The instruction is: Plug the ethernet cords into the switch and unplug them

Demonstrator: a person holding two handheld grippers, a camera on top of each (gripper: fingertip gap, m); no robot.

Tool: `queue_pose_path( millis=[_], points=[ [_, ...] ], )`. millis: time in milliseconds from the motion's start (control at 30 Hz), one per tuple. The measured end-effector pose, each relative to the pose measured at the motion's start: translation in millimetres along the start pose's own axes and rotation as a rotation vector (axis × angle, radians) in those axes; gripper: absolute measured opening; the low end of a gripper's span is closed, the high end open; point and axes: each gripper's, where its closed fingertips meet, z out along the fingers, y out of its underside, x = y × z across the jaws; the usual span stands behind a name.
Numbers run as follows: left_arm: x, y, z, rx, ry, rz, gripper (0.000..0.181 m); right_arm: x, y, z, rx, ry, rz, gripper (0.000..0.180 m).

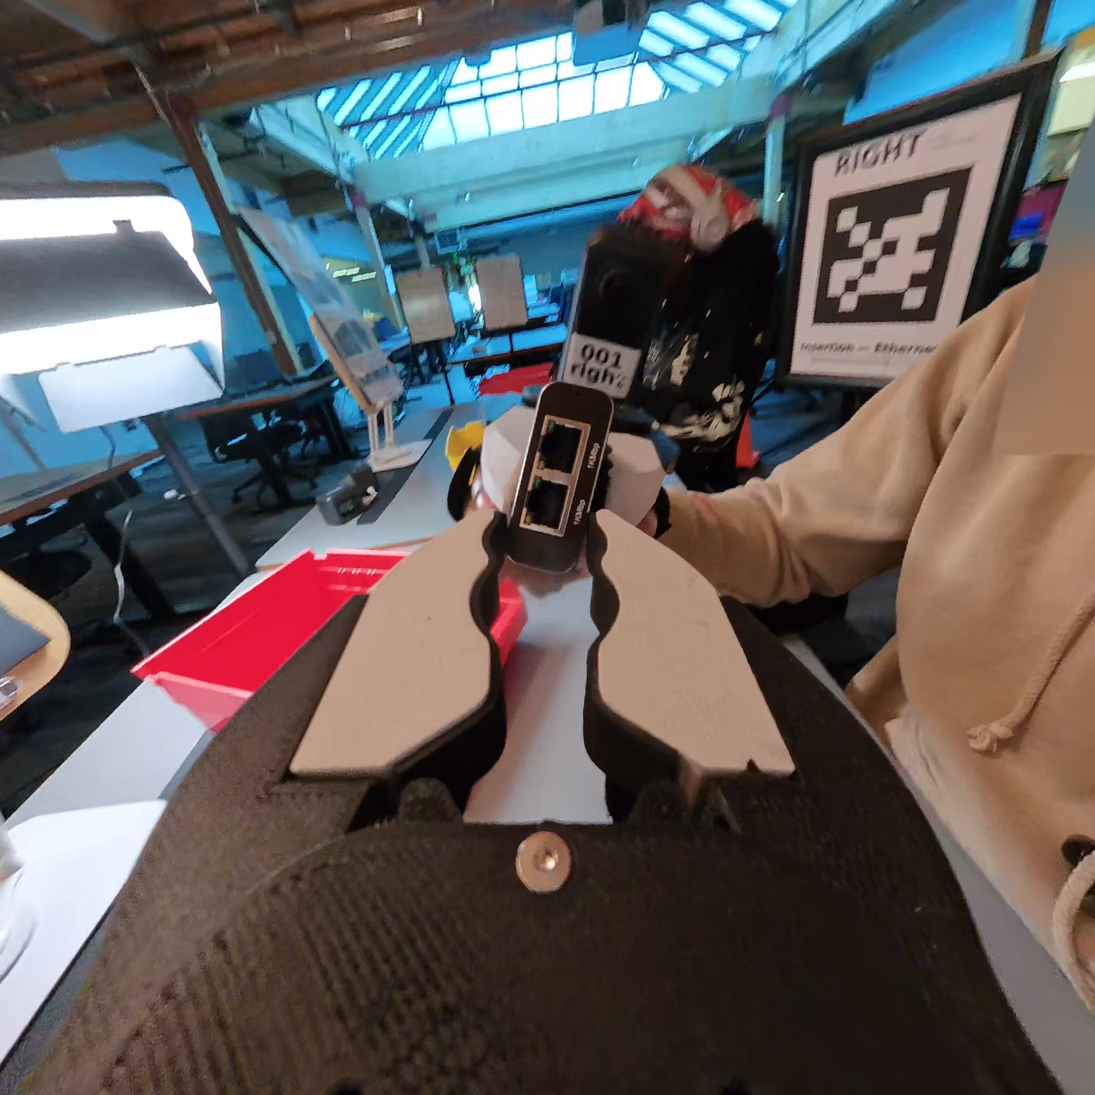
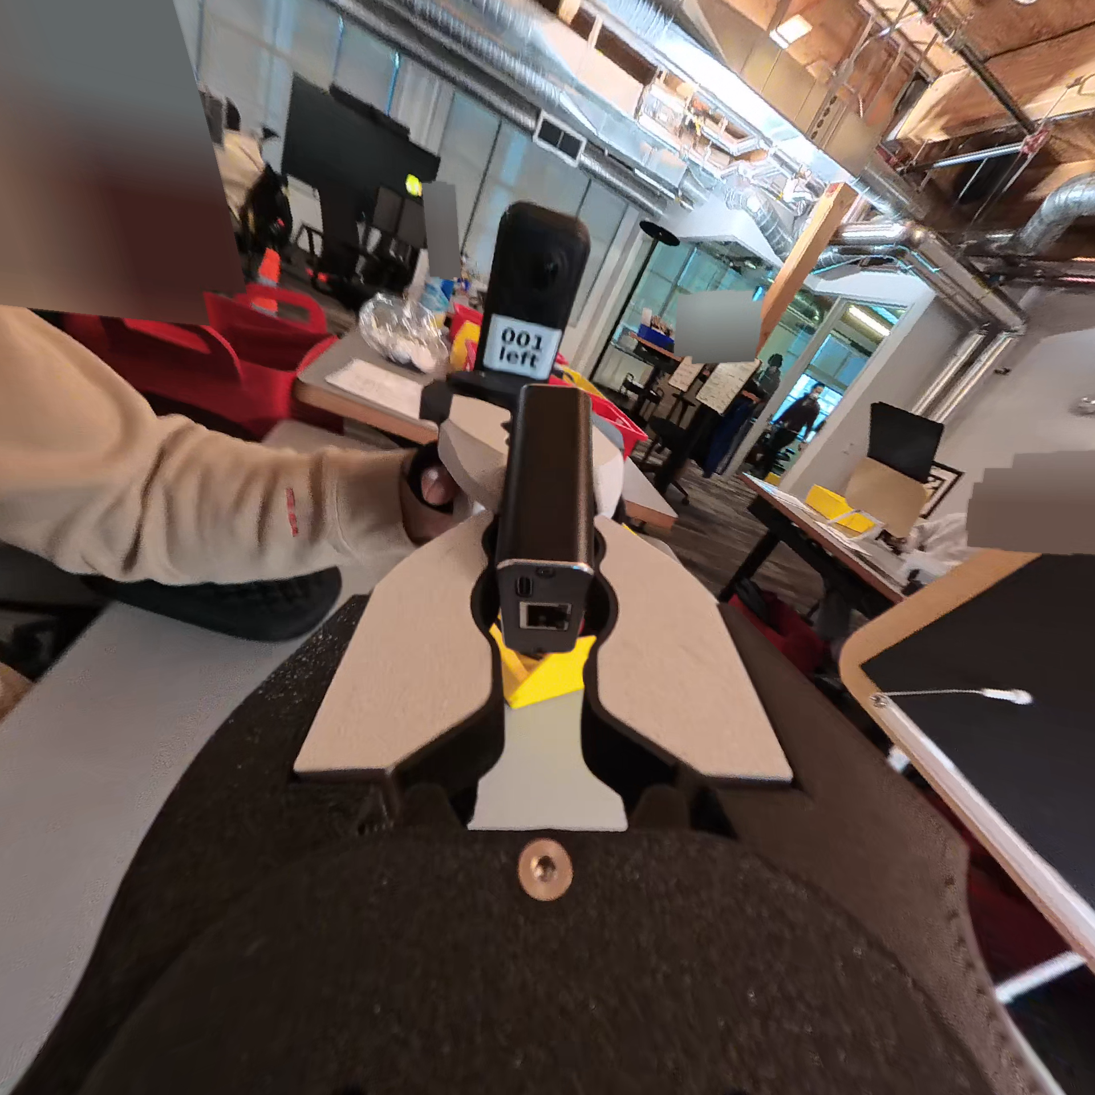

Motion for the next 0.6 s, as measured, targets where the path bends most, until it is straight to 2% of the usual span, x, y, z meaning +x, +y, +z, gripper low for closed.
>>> queue_pose_path(
  millis=[133,200,400,467,600],
  points=[
    [-14.3,4.4,-15.5,-0.091,-0.074,-0.007,0.035,4.9,5.8,-4.5,-0.069,0.038,-0.122,0.025],
    [-33.4,4.7,-33.4,-0.139,-0.180,-0.013,0.033,9.6,9.1,-8.3,-0.108,0.062,-0.178,0.025],
    [-98.9,45.0,-135.8,-0.501,-0.626,-0.128,0.033,21.1,16.0,-16.8,-0.154,0.097,-0.217,0.025],
    [-99.3,69.7,-164.3,-0.653,-0.657,-0.195,0.033,23.0,19.3,-17.0,-0.165,0.102,-0.218,0.025],
    [-81.7,136.8,-200.4,-0.981,-0.573,-0.342,0.033,23.0,24.0,-15.7,-0.174,0.096,-0.212,0.025]
  ],
)
